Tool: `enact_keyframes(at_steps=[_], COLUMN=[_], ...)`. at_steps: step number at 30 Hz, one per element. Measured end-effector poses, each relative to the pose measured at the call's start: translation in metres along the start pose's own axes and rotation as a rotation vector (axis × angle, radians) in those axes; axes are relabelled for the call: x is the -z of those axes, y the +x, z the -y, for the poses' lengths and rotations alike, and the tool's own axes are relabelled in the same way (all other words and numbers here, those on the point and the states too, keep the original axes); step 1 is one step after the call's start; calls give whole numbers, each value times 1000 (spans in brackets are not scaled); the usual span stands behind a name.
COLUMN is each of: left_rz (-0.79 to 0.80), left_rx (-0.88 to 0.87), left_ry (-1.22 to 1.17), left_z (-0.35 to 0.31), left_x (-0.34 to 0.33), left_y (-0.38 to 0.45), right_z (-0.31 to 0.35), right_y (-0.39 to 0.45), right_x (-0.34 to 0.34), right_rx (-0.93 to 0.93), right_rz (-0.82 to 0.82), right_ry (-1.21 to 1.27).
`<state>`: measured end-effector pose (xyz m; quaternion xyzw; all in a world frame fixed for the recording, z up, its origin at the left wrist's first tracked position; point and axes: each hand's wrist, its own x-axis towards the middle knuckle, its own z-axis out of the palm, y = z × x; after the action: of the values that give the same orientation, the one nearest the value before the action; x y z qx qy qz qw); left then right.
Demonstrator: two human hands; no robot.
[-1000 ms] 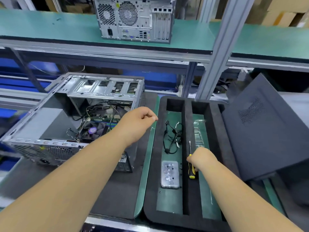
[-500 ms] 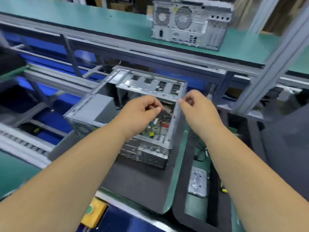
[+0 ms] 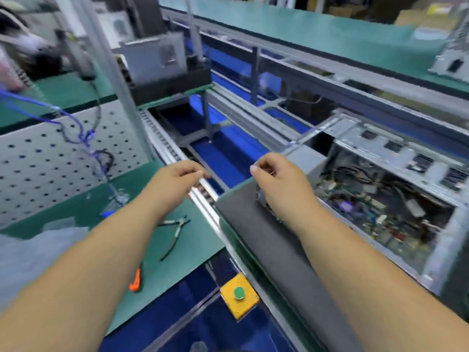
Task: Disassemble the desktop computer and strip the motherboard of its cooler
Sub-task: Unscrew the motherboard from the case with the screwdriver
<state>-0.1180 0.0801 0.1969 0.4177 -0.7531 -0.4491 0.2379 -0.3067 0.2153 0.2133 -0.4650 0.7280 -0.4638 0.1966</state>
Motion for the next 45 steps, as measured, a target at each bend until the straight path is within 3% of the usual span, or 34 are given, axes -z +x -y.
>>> enact_keyframes(at_steps=[2,7,9,13,17,21,26,28,32,39,42,45], left_rz=[-92,28,-1,-62,-53,-94,-177,-238,-233,60,271,395], left_rx=[153,551,687,931,997,988,848,775,618,377,319,298], left_ry=[102,523,652,711,691,692,529,363,-257,-808,-849,-867], left_z=[40,145,172,203,223,238,231,215,156,11,-46,-91], left_x=[20,18,14,7,1,0,10,14,10,-20,-49,-81], left_y=[-1,-16,-24,-40,-44,-45,-38,-32,-21,5,5,2], right_z=[2,0,-6,-16,-22,-27,-27,-24,-11,9,10,9], right_y=[4,8,5,0,-2,-4,-4,-5,-8,-13,-18,-25], right_x=[-15,-53,-65,-81,-87,-84,-72,-67,-57,-20,4,34], right_rx=[13,1,-29,-84,-97,-90,-85,-80,-49,63,128,216], right_rz=[39,129,183,250,270,289,257,248,247,197,160,15], right_ry=[27,42,48,52,35,29,25,21,-6,-42,-67,-164])
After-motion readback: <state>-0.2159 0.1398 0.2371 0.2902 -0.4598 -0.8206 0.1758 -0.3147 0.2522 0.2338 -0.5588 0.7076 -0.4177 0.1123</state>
